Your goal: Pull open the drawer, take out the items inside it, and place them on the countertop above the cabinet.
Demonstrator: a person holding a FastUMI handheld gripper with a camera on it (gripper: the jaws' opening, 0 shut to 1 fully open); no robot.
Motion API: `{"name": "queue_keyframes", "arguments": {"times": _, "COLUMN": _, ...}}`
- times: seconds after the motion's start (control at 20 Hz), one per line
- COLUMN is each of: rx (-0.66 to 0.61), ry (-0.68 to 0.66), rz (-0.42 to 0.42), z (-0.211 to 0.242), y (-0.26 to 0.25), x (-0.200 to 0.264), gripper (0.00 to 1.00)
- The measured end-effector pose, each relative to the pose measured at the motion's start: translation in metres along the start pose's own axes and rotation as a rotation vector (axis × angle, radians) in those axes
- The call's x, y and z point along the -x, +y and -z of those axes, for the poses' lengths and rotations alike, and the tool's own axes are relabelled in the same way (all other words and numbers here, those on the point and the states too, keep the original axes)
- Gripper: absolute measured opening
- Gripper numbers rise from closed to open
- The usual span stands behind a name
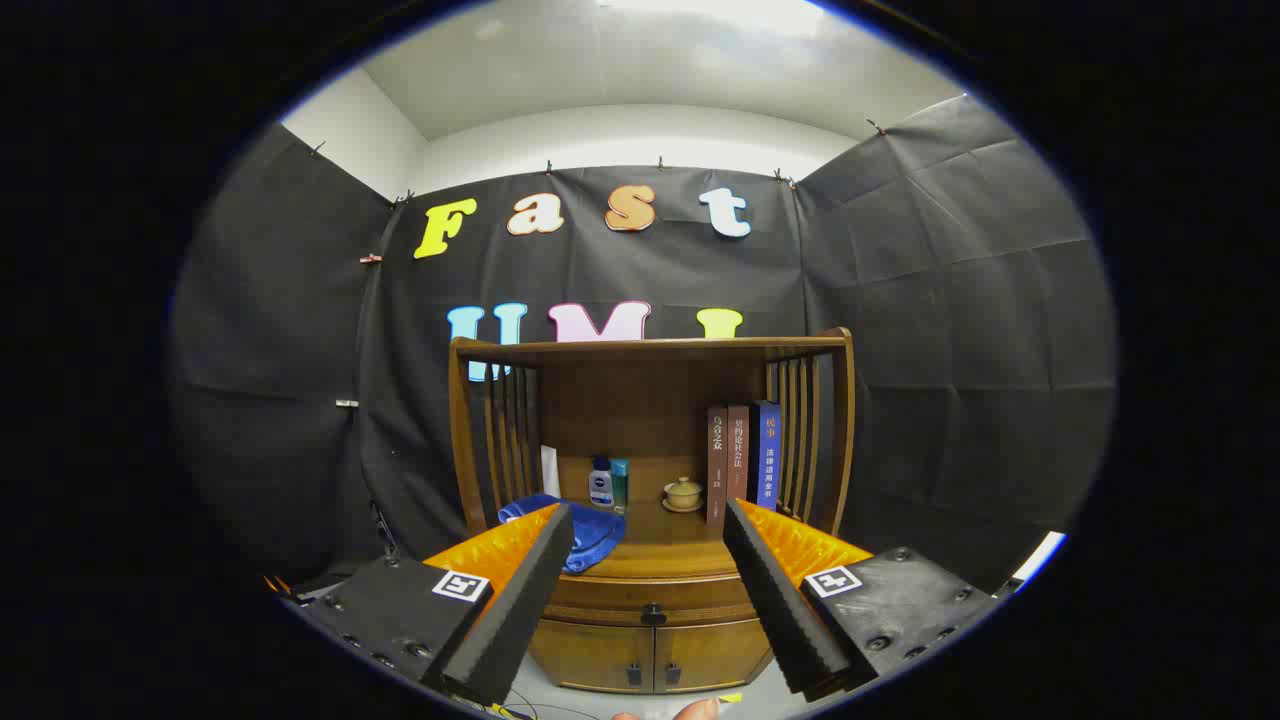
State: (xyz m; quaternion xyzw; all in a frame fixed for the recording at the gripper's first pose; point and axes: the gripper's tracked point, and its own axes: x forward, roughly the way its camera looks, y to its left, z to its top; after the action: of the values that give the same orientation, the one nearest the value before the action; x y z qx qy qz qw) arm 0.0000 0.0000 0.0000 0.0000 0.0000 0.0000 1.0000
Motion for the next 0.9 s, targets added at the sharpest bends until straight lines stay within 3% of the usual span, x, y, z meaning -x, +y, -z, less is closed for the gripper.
{"name": "queue_keyframes", "arguments": {"times": 0.9, "rx": -0.001, "ry": 0.006, "rz": 0.002, "z": 0.0057, "y": -0.0059, "x": -0.0011, "gripper": 0.99}}
